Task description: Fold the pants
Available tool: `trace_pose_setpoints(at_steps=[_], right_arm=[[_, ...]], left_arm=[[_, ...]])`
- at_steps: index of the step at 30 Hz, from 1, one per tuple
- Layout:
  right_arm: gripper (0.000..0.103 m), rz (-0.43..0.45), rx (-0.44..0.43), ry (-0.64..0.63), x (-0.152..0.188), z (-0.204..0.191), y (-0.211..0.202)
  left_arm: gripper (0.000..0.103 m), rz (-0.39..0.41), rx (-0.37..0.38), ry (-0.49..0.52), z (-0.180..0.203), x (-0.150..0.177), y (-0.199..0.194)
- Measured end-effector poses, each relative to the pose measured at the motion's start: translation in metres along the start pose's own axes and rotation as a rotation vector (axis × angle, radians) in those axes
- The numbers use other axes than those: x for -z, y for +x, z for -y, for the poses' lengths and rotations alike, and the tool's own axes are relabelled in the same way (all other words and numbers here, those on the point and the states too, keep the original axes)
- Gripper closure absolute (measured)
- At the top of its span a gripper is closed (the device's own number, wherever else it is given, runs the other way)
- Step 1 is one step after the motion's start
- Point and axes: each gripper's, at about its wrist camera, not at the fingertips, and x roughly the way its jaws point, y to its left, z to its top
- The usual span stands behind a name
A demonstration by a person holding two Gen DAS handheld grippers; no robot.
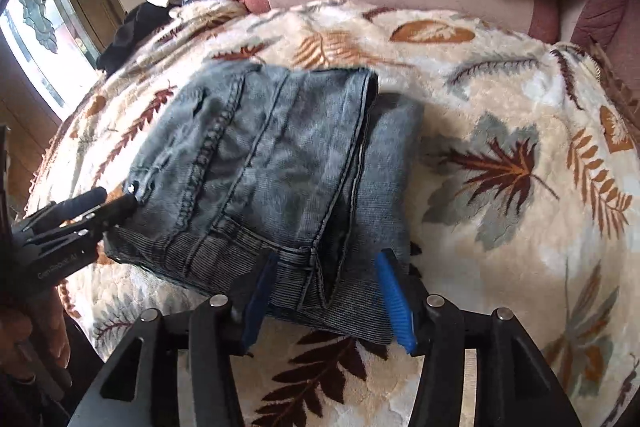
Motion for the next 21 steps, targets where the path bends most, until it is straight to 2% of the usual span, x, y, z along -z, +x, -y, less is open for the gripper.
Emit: trace_pose_setpoints(at_steps=[2, 3, 5, 6, 15, 21], right_arm=[[0.024, 0.087, 0.009, 0.027, 0.002, 0.002, -0.029], [0.02, 0.13, 0.008, 0.04, 0.005, 0.003, -0.043], [0.005, 0.183, 0.01, 0.039, 0.012, 0.0, -0.064], [0.002, 0.197, 0.022, 0.036, 0.017, -0.002, -0.072], [0.0, 0.229, 0.134, 0.074, 0.063, -0.003, -0.089], [0.0, 0.214, 0.155, 0.05, 0.075, -0.011, -0.084]], left_arm=[[0.033, 0.049, -0.014, -0.008, 0.0, 0.001, -0.018], [0.031, 0.065, -0.019, -0.013, 0.001, 0.002, -0.026], [0.027, 0.097, -0.007, -0.023, 0.003, 0.005, -0.042], [0.027, 0.112, -0.006, -0.027, 0.005, 0.006, -0.05], [0.02, 0.181, -0.024, -0.037, 0.02, 0.019, -0.1], [0.019, 0.203, -0.025, -0.005, 0.031, 0.029, -0.12]])
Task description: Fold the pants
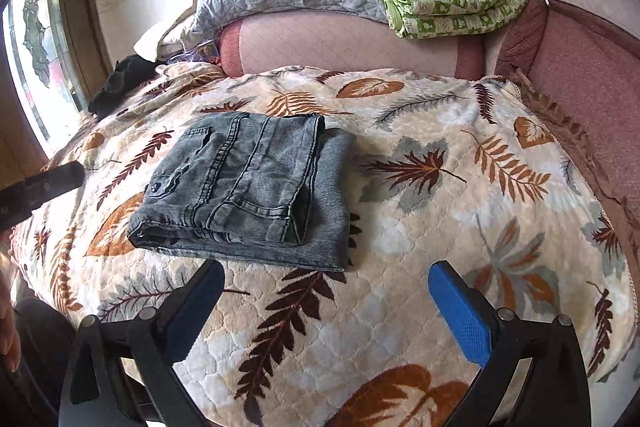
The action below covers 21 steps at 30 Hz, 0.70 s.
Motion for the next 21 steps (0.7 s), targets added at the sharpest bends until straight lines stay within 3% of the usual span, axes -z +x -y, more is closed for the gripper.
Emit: trace_pose_setpoints(at_steps=[21], right_arm=[[0.0, 0.035, 0.026, -0.038, 0.007, -0.014, -0.011]], left_arm=[[0.016, 0.014, -0.005, 0.012, 0.0, 0.018, -0.022]])
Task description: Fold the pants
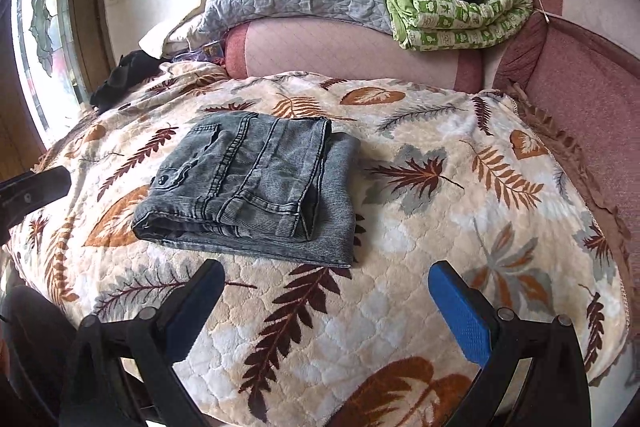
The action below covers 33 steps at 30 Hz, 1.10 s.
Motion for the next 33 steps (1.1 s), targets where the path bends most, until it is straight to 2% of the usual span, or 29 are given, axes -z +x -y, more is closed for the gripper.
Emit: trace_pose_setpoints(at_steps=[4, 23, 33], right_arm=[[0.0, -0.001, -0.002, -0.001, 0.0, -0.001, 0.001], [0.0, -0.002, 0.001, -0.028, -0.002, -0.006, 0.003], [0.0, -0.012, 0.0, -0.044, 0.001, -0.01, 0.007]], left_arm=[[0.01, 0.001, -0.001, -0.005, -0.002, -0.001, 0.0], [0.01, 0.001, 0.015, 0.008, 0.005, -0.006, -0.005], [0.008, -0.024, 0.062, 0.015, 0.007, -0.006, -0.002]])
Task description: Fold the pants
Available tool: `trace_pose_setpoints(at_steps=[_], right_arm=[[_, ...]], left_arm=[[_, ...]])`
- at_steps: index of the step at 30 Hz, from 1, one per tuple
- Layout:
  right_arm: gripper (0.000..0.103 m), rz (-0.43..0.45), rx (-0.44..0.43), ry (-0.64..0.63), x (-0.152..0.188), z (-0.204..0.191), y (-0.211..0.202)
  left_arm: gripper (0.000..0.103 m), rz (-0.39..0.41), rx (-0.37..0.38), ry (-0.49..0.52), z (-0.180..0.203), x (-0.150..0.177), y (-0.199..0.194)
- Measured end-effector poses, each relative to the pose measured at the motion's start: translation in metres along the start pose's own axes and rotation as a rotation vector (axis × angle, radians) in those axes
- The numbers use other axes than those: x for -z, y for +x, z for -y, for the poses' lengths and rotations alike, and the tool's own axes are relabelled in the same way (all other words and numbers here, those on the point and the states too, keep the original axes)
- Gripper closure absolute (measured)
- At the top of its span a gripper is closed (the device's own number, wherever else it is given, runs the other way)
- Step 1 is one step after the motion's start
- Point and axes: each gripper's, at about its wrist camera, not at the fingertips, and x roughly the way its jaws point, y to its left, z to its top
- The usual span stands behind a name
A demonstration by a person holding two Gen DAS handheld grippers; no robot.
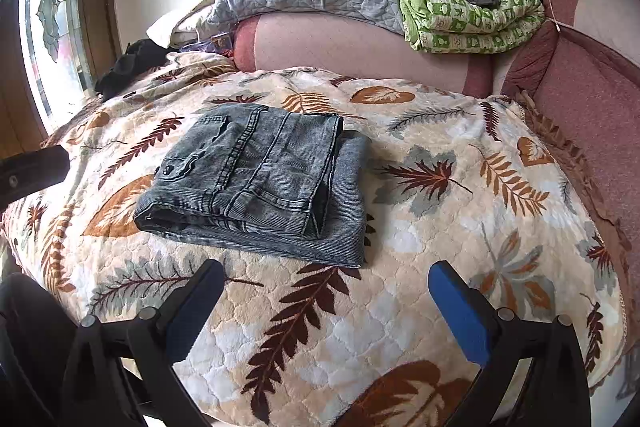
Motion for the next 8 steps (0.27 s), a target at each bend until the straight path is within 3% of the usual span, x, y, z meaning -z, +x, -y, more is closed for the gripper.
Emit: trace_pose_setpoints(at_steps=[2, 8], right_arm=[[0.0, -0.004, 0.002, 0.002, -0.0001, 0.0014, 0.001], [0.0, -0.003, 0.006, 0.006, -0.0014, 0.0033, 0.0014]], left_arm=[[0.003, -0.007, 0.02, -0.006, 0.0005, -0.0001, 0.0015], [0.003, 0.012, 0.024, 0.016, 0.0069, -0.0038, 0.0024]])
